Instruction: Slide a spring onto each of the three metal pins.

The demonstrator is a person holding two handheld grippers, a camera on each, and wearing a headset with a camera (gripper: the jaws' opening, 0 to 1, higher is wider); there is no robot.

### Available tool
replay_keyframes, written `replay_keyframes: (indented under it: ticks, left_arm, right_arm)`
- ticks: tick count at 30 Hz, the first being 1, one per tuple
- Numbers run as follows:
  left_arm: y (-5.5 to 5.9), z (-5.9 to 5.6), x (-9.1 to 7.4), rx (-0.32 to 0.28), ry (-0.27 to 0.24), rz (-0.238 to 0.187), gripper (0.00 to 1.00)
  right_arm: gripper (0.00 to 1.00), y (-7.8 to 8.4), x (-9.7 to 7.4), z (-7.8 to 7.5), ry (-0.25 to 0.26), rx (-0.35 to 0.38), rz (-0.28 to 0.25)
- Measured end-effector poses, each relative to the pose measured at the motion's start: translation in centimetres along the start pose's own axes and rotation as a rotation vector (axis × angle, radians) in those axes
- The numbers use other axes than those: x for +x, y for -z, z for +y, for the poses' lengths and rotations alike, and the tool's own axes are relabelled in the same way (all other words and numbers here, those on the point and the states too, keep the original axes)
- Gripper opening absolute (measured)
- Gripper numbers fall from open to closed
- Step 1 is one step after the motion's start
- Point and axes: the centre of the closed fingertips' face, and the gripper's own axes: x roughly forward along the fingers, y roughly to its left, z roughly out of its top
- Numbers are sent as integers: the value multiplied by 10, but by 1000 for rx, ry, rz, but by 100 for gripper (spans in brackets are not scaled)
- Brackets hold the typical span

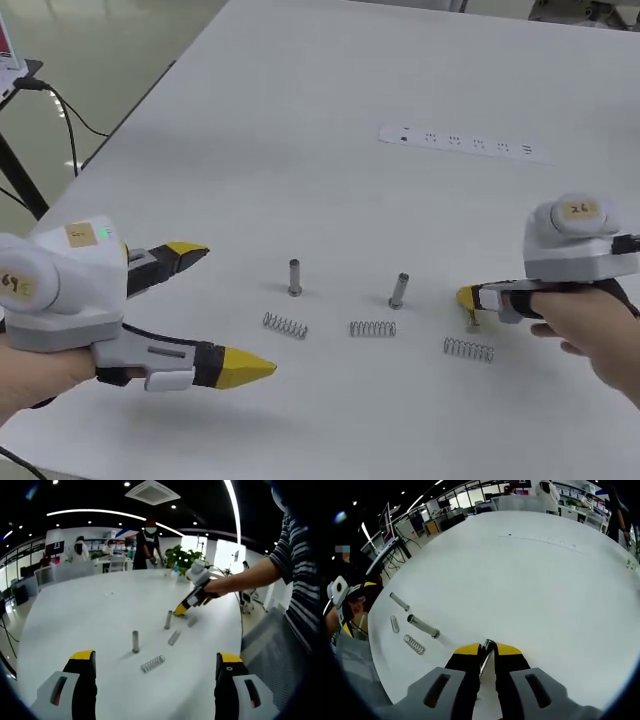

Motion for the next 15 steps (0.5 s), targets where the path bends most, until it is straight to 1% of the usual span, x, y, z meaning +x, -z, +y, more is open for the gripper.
replay_keyframes:
  ticks: [2, 3, 5, 8, 10, 15]
  left_arm:
    - [0, -1, 1, 1, 2, 2, 97]
    - [1, -2, 1, 1, 4, 2, 97]
    - [1, -3, 1, 0, 7, 4, 97]
    - [0, -4, 1, 2, 9, 2, 97]
    - [0, -4, 1, 3, 9, 2, 97]
    - [0, -5, 1, 2, 8, 0, 97]
  right_arm:
    - [5, 2, -1, 1, 1, 6, 3]
    - [5, 2, -2, 0, 9, -6, 1]
    - [5, 4, -3, -1, 5, 9, 3]
    - [5, 3, -9, 1, -9, 26, -28]
    - [5, 3, -12, 2, -16, 33, -37]
    - [5, 1, -19, 3, -23, 26, -73]
